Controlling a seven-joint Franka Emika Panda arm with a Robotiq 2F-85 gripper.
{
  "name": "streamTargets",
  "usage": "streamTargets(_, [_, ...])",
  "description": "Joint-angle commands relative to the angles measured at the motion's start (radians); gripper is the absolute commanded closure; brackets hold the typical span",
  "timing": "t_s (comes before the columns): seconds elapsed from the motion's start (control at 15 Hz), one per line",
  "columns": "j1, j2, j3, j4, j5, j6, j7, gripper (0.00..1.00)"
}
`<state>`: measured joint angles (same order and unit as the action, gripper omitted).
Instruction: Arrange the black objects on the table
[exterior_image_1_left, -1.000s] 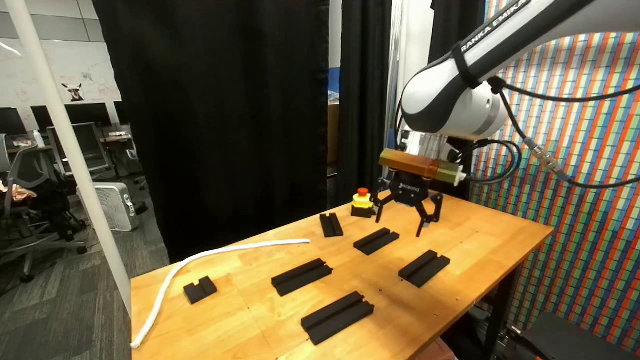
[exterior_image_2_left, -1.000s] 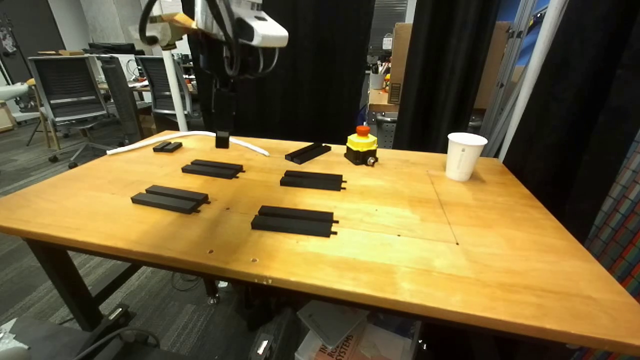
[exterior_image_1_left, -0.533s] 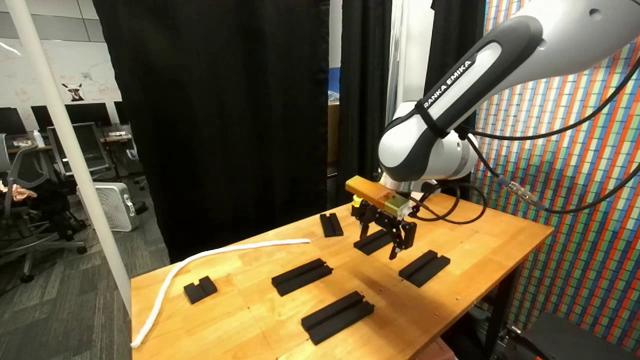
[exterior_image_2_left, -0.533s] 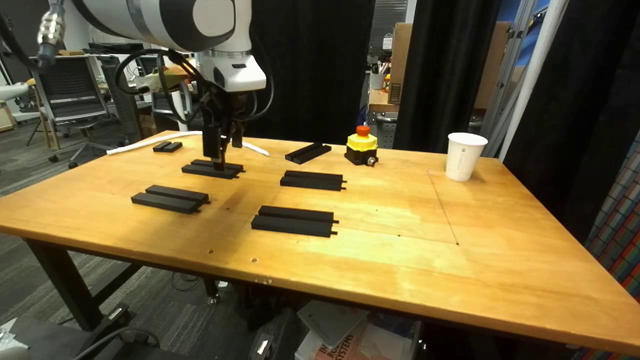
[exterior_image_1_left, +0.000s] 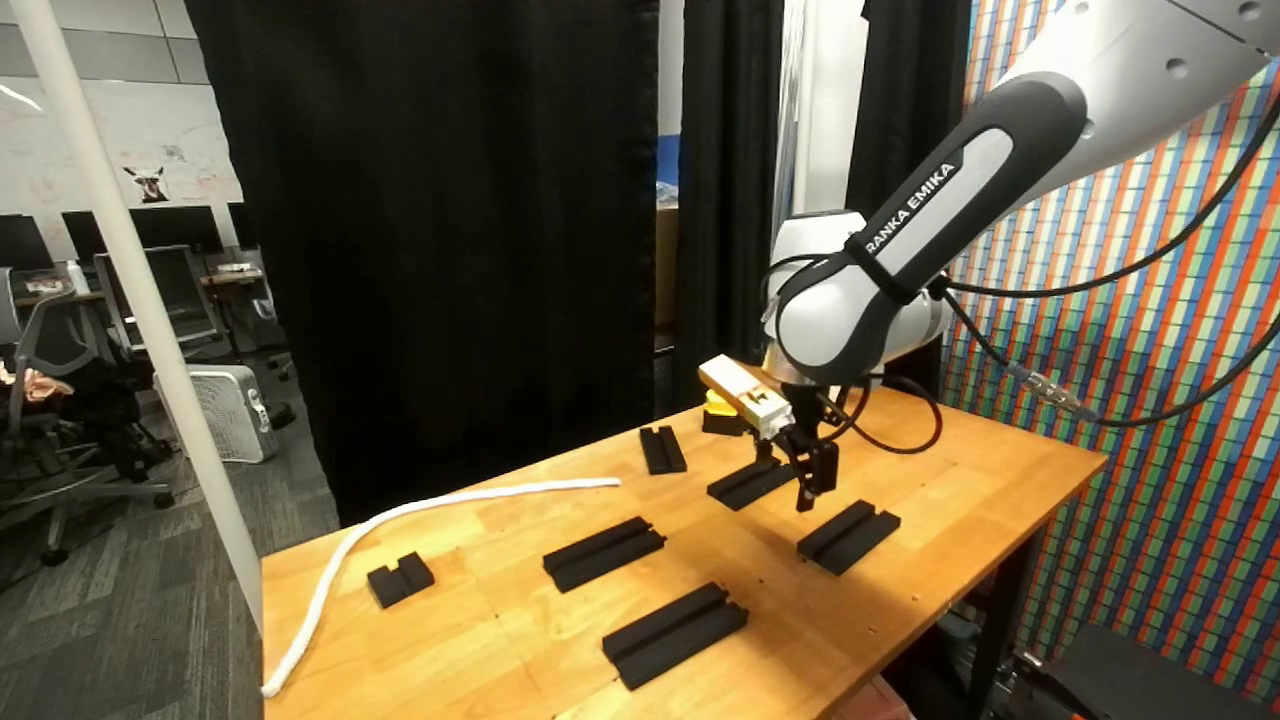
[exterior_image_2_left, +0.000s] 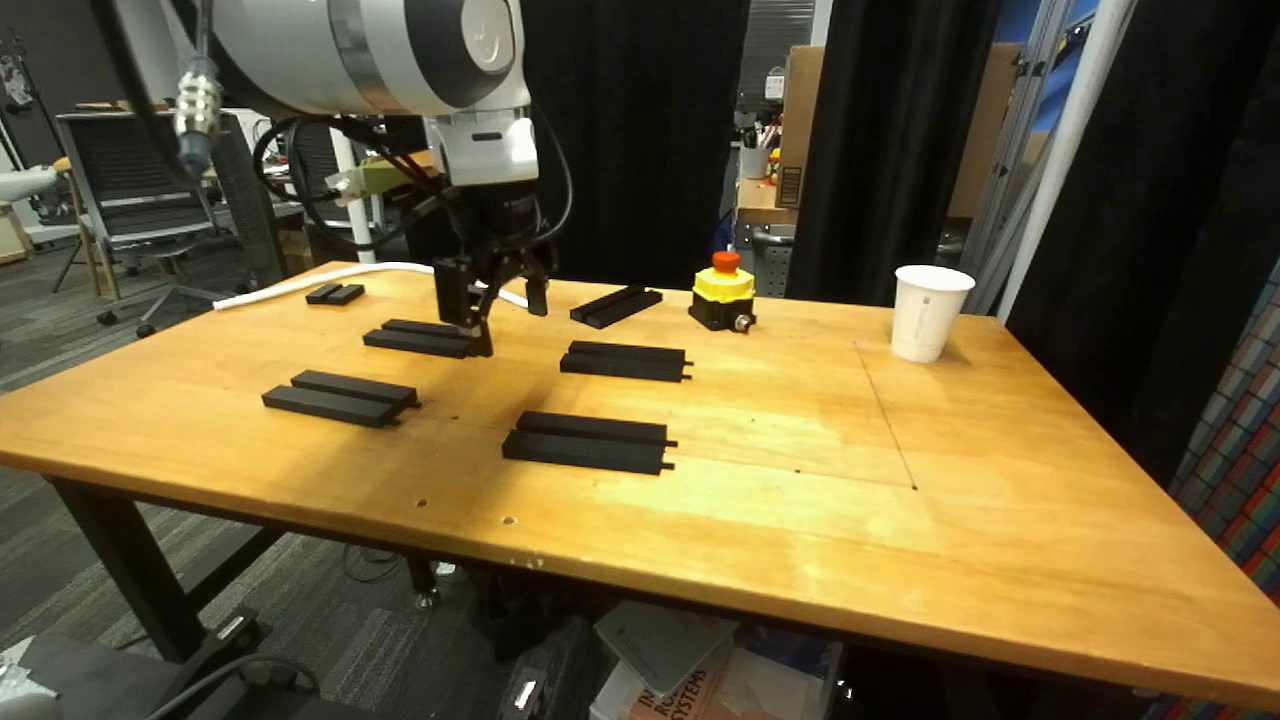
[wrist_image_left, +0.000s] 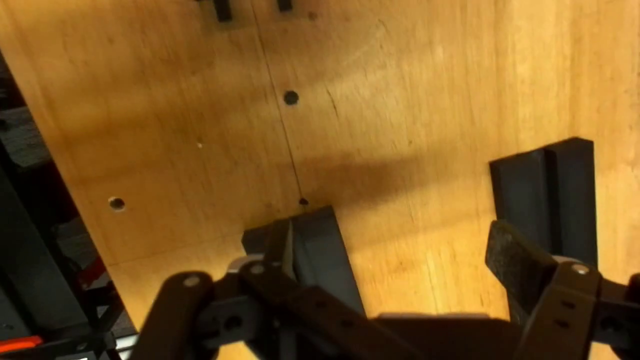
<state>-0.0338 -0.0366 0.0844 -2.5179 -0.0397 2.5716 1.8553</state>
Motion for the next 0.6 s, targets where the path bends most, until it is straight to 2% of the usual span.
streamTargets(0.0, [0.001,0.061,-0.037,0.140,-0.073,-0.093,0.042,0.00])
streamTargets(0.53, [0.014,0.240,-0.089,0.364,-0.039,-0.144,-0.130,0.00])
